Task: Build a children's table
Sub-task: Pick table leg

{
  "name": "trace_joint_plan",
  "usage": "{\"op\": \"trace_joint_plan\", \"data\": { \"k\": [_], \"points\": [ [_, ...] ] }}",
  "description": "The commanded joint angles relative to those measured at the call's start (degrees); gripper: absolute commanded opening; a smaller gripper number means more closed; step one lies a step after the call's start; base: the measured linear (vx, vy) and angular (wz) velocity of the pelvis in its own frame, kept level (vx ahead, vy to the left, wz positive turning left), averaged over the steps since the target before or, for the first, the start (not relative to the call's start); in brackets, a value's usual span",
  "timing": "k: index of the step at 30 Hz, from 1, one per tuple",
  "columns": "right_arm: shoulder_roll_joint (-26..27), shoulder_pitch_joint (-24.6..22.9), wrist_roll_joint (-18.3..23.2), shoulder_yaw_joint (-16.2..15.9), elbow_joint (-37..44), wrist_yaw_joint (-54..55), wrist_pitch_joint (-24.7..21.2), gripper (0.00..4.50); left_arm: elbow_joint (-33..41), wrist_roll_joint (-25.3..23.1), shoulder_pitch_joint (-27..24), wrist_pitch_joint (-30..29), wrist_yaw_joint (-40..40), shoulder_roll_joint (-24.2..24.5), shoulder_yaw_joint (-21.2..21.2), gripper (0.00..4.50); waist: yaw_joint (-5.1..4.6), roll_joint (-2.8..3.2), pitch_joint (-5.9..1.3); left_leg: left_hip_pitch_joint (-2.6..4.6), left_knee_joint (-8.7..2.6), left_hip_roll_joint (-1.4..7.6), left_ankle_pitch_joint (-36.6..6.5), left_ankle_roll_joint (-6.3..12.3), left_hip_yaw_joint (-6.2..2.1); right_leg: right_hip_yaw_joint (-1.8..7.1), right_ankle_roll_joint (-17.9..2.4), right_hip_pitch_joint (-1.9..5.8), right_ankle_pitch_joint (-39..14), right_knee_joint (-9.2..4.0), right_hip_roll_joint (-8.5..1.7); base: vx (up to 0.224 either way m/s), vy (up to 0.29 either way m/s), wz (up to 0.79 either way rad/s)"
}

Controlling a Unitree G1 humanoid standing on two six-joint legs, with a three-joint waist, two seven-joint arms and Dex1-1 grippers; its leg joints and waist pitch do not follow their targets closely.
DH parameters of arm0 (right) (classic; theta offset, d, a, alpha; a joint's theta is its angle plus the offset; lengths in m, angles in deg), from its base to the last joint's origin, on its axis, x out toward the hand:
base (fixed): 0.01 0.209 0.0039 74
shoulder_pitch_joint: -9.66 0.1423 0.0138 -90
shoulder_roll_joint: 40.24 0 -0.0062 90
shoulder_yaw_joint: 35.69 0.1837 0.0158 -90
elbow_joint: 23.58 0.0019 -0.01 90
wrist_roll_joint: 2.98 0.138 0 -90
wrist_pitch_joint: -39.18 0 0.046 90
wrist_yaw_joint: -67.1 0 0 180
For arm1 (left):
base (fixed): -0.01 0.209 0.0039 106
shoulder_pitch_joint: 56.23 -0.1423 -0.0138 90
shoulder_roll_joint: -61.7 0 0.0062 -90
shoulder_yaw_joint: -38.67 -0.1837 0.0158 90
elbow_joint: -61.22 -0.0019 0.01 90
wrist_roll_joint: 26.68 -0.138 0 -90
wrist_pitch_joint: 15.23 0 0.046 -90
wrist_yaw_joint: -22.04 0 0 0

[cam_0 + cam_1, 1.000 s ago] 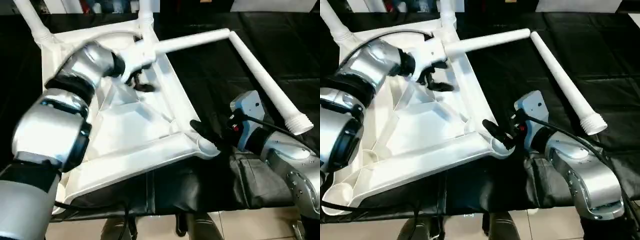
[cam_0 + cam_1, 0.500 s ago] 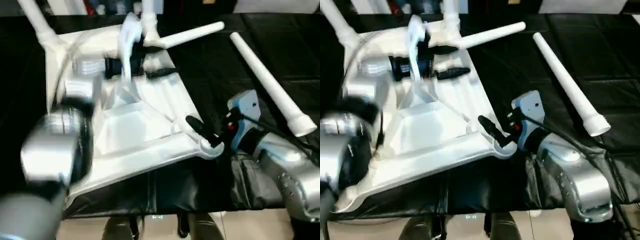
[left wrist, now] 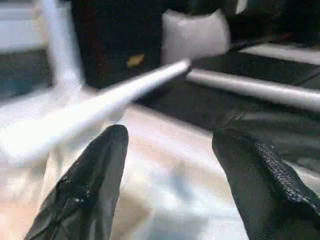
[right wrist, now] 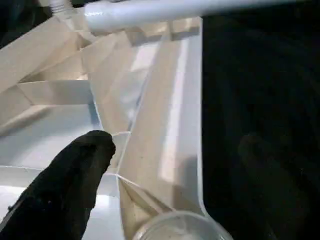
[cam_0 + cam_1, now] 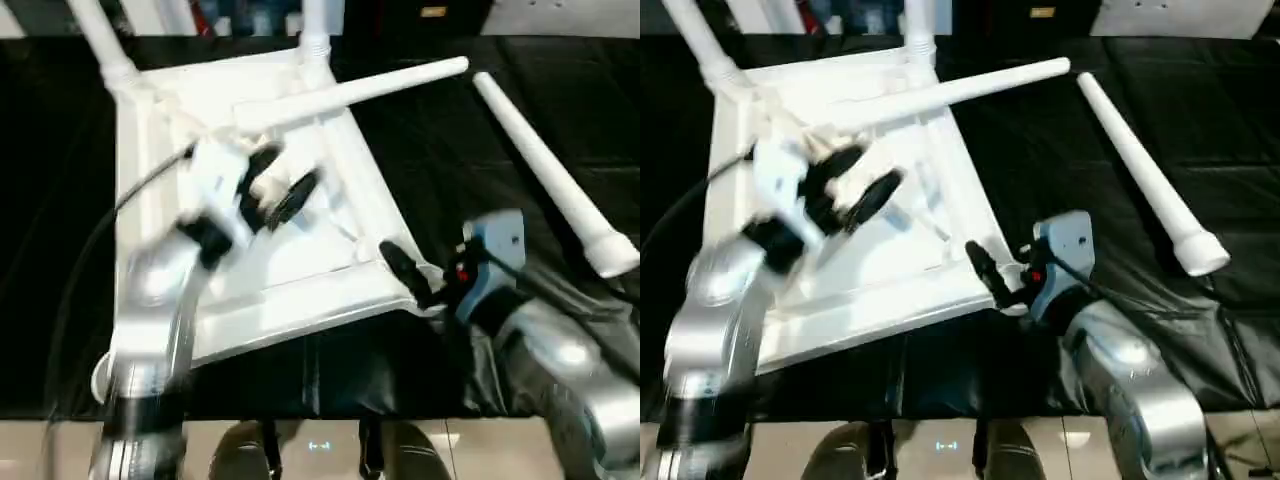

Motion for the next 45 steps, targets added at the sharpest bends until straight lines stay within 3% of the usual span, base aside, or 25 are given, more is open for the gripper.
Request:
{"op": "trace_joint_plan", "data": {
  "k": [1,8,20,23,24,26,27,28,29,30,31,32,33,34,35,36,37,38,39,40,41,42,43,44,45],
  "points": [
    [0.6,-1.5,0.1,-0.1,2.3,1.6,-2.2,4.5,4.8,-2.0,-2.8,-1.7,3.8,-1.1,0.6,2.86,-0.1,-0.02,-6.04,1.46,-3.53,2.8,-12.8,3.64,-1.58,2.68,-8.9,3.71,-21.2,-4.12,-3.49,0.0,0.0,0.0],
    [4.2,-4.4,-1.7,0.3,3.5,7.3,-4.0,4.5,11.7,-4.8,-11.7,-1.1,11.2,-3.2,0.2,2.39,-0.08,-0.05,-6.68,1.09,-3.41,2.62,-12.2,4.28,-1.53,2.55,-7.4,3.62,-19.7,-4.13,-3.11,0.0,0.0,0.0],
    [6.7,-4.4,-1.4,1.3,2.9,8.5,-0.2,4.5,14.6,-2.8,-17.9,-2.5,15.7,-6.7,-3.4,2.14,-0.21,0.06,-7.29,1.23,-3.34,2.07,-17.8,2.59,-1.77,2.06,-0.6,2.93,-30.2,-5.5,-2.87,0.0,0.0,0.0],
    [6.6,-4.2,-1.0,1.2,2.9,8.0,0.2,4.5,14.2,-3.6,-18.3,-1.8,16.6,-6.6,-3.3,2.14,-0.5,0.36,-6.79,3.21,-3.62,1.94,-27.2,0.66,-2.21,1.15,2.5,2.88,-40.6,-6.42,-2.47,0.0,0.0,0.0],
    [6.4,-3.9,-0.6,1.1,2.9,7.3,0.6,4.5,14.3,-2.9,-18.3,-1.6,16.7,-6.8,-3.3,2.14,-0.95,0.52,-6.25,4.55,-3.62,1.81,-32.3,0.2,-2.44,0.03,3.5,2.85,-44.7,-7.4,-1.79,0.0,0.0,0.0],
    [6.4,-3.8,-0.3,1.0,2.9,6.9,0.7,4.5,14.4,-3.0,-18.4,-1.8,16.8,-6.7,-3.4,2.14,-2.24,1.4,-5.09,8.03,-3.72,2.43,-42.9,-0.05,-2.92,-3.89,4.2,2.2,-46.8,-9.58,0.81,0.0,0.0,0.0],
    [6.3,-3.6,0.0,1.0,2.9,6.6,0.7,4.5,14.6,-3.2,-18.5,-1.9,16.9,-6.2,-3.8,2.14,-2.94,1.7,-4.49,8.09,-5.26,3.79,-47.8,-0.06,-3.29,-5.66,3.9,3.12,-42.6,-7.89,1.94,0.085,0.002,-0.13],
    [6.2,-3.4,0.0,0.9,2.9,6.4,0.8,4.5,14.8,-3.1,-18.6,-1.9,17.0,-6.0,-4.1,2.14,-0.33,2.1,-4.58,1.33,-11.05,7.7,-54.8,-0.84,-2.71,-3.02,0.4,10.0,-19.5,9.55,0.27,0.085,0.002,-0.13],
    [6.2,-3.2,0.4,1.1,2.8,6.2,0.2,4.5,14.9,-3.2,-18.6,-2.1,17.2,-6.0,-4.1,2.14,1.16,2.98,-4.29,2.46,-10.84,7.65,-56.3,-0.66,-2.03,-1.76,0.2,8.65,-21.6,10.49,0.09,0.06,-0.041,-0.06],
    [5.9,-2.9,0.5,1.1,2.8,6.0,-0.2,4.5,15.1,-3.1,-18.7,-2.2,17.3,-5.9,-4.3,2.14,-0.33,0.18,-5.41,8.05,-4.02,4.84,-49.1,-0.05,-1.72,3.85,-0.1,4.87,-39.9,3.12,-2.49,0.063,-0.103,-0.09],
    [5.8,-2.8,0.4,1.0,2.6,5.9,-0.4,4.5,15.2,-3.1,-18.8,-2.2,17.4,-5.8,-4.3,2.14,-0.29,-1.81,-6.54,6.41,0.09,0.27,-36.8,0.56,-1.14,5.18,2.0,7.34,-47.6,-1.4,-3.33,0.063,-0.103,-0.09],
    [5.5,-2.6,0.4,1.0,2.5,5.7,-0.6,4.5,15.3,-3.2,-19.0,-2.4,17.6,-5.7,-4.5,2.14,2.69,-0.68,-7.0,-1.07,8.14,-1.08,-10.4,6.06,-3.91,11.27,-1.9,12.81,-58.8,-6.26,-9.65,0.129,-0.068,-0.12],
    [5.5,-2.6,0.4,1.0,2.5,5.7,-0.6,4.5,15.3,-3.2,-19.0,-2.4,17.6,-5.7,-4.5,2.14,2.36,-1.23,-5.93,-2.36,8.17,-1.33,-9.0,6.47,-4.51,10.62,-3.2,13.12,-57.4,-6.0,-8.75,0.101,-0.015,0.04],
    [5.4,-2.5,0.2,1.0,2.3,5.8,-0.5,4.5,15.3,-3.2,-19.1,-2.3,17.7,-5.7,-4.6,2.14,2.9,-1.66,-6.07,-5.78,8.03,-1.63,-5.4,8.28,-5.17,5.55,-4.9,15.83,-48.4,-5.43,-8.82,0.101,-0.015,0.04],
    [5.3,-2.3,0.2,1.0,2.1,5.7,-0.6,4.5,15.4,-3.1,-19.2,-2.3,17.8,-5.8,-4.7,2.14,2.75,-0.26,-6.76,-5.09,6.99,-1.18,-3.8,9.58,-5.3,3.47,-5.1,15.8,-44.6,-5.92,-9.39,0.137,0.038,0.31],
    [4.7,-2.0,0.2,0.8,1.9,5.1,-0.8,4.5,15.5,-3.3,-19.2,-2.3,18.0,-5.6,-4.9,2.14,1.35,1.15,-6.71,-3.77,5.35,-0.5,-3.4,11.71,-5.47,-0.12,-5.0,15.44,-42.0,-7.38,-9.16,0.158,0.078,0.7],
    [4.7,-2.0,0.2,0.8,1.9,5.1,-0.8,4.5,15.5,-3.3,-19.2,-2.3,18.0,-5.6,-4.9,2.14,1.02,2.6,-6.97,-2.6,4.33,-0.26,-3.6,11.24,-5.41,-1.7,-4.8,16.08,-40.9,-7.8,-8.43,0.158,0.078,0.7],
    [3.8,-1.7,-0.2,0.3,1.7,4.3,-0.4,4.5,15.5,-3.4,-19.2,-2.4,18.3,-5.3,-5.3,2.14,-1.54,4.48,-7.07,-0.12,-0.83,-0.57,-9.5,13.82,-9.19,-5.9,-0.9,17.02,-33.2,-4.87,-0.73,0.226,0.1,0.69],
    [3.5,-1.6,-0.5,0.1,1.6,4.0,-0.1,4.5,15.5,-3.4,-19.2,-2.4,18.4,-5.2,-5.5,2.14,-3.21,5.02,-7.74,5.19,-2.31,0.23,-12.2,19.03,-13.53,-6.21,0.1,13.46,-29.1,-0.22,2.84,0.311,0.086,0.68],
    [3.5,-1.6,-0.5,0.1,1.6,4.0,-0.1,4.5,15.5,-3.4,-19.2,-2.4,18.4,-5.2,-5.5,2.14,-5.2,4.9,-9.46,11.38,-2.4,2.29,-17.4,27.05,-19.86,-3.25,0.5,8.41,-25.3,6.45,4.39,0.311,0.086,0.68],
    [3.1,-1.5,-0.7,-0.1,1.6,3.7,0.0,4.5,15.6,-3.2,-19.3,-2.4,18.4,-5.2,-5.7,2.14,-5.67,4.68,-10.06,12.39,-1.28,2.8,-13.1,29.75,-21.6,-1.74,1.7,6.23,-22.7,8.29,4.32,0.279,0.058,0.8],
    [2.8,-1.4,-0.9,-0.3,1.5,3.4,0.3,4.5,15.7,-3.0,-19.5,-2.3,18.5,-5.1,-5.8,2.14,-6.04,4.47,-9.77,12.23,0.11,1.96,-2.0,32.26,-22.37,0.14,4.1,2.68,-19.9,10.41,3.76,0.205,0.056,0.82],
    [2.8,-1.4,-0.9,-0.3,1.5,3.4,0.3,4.5,15.7,-3.0,-19.5,-2.3,18.5,-5.1,-5.8,2.14,-6.34,3.55,-9.81,11.09,-0.31,1.33,4.9,32.0,-22.68,2.11,6.7,1.16,-15.9,11.74,3.21,0.205,0.056,0.82],
    [2.8,-1.4,-0.9,-0.3,1.5,3.4,0.3,4.5,15.7,-3.0,-19.5,-2.3,18.5,-5.1,-5.8,2.14,-6.16,2.16,-8.86,7.34,-1.9,-0.12,5.4,28.79,-20.62,4.44,7.8,1.63,-9.1,12.02,2.92,0.176,0.029,0.77],
    [1.7,-1.3,-1.6,-1.0,1.4,2.6,1.3,4.5,15.7,-3.2,-19.7,-2.2,18.6,-5.0,-6.0,2.14,-5.74,1.42,-8.49,5.61,-2.25,-1.6,2.3,26.26,-19.12,5.71,6.9,1.9,-5.2,10.41,2.35,0.081,-0.001,0.37]
  ]
}}
